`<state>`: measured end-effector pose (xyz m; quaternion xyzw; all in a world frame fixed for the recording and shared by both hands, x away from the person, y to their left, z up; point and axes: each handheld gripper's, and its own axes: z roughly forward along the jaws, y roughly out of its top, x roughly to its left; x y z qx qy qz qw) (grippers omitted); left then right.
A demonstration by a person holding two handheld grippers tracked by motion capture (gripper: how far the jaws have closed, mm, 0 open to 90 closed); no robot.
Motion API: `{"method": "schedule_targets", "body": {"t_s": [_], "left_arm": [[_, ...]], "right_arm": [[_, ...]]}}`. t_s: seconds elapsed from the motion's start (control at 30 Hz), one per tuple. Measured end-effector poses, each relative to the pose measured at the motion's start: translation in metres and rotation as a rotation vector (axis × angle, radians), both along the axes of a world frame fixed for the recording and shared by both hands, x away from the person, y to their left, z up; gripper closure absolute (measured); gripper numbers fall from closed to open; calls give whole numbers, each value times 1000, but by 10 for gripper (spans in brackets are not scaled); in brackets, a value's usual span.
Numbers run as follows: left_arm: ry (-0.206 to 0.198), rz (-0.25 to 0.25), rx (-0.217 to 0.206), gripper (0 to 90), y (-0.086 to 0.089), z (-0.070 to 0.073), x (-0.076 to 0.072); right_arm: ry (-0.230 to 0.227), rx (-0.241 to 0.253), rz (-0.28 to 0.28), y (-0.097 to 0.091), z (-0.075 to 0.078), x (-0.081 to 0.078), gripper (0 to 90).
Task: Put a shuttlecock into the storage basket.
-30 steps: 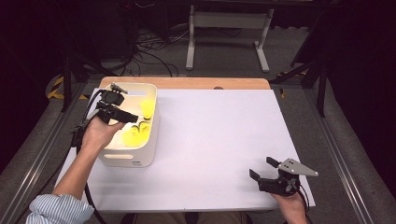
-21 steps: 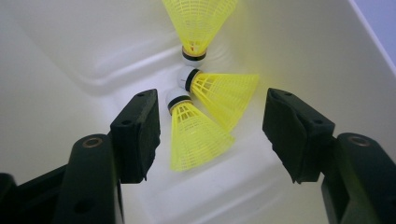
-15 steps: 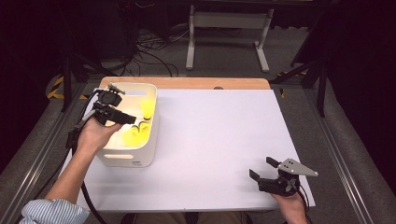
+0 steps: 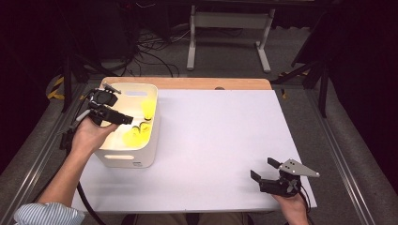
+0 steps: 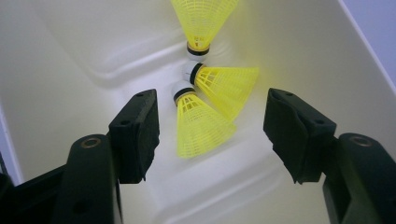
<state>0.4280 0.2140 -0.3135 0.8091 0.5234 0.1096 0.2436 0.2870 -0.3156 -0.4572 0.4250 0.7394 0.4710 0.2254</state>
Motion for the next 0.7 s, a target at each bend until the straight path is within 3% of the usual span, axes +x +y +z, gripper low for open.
{"method": "schedule_targets", "body": {"t_s": [0.7], "left_arm": [[2, 22, -2, 375, 15, 9, -6]], "right_arm": [[3, 0, 0, 0, 0, 0, 133]]}}
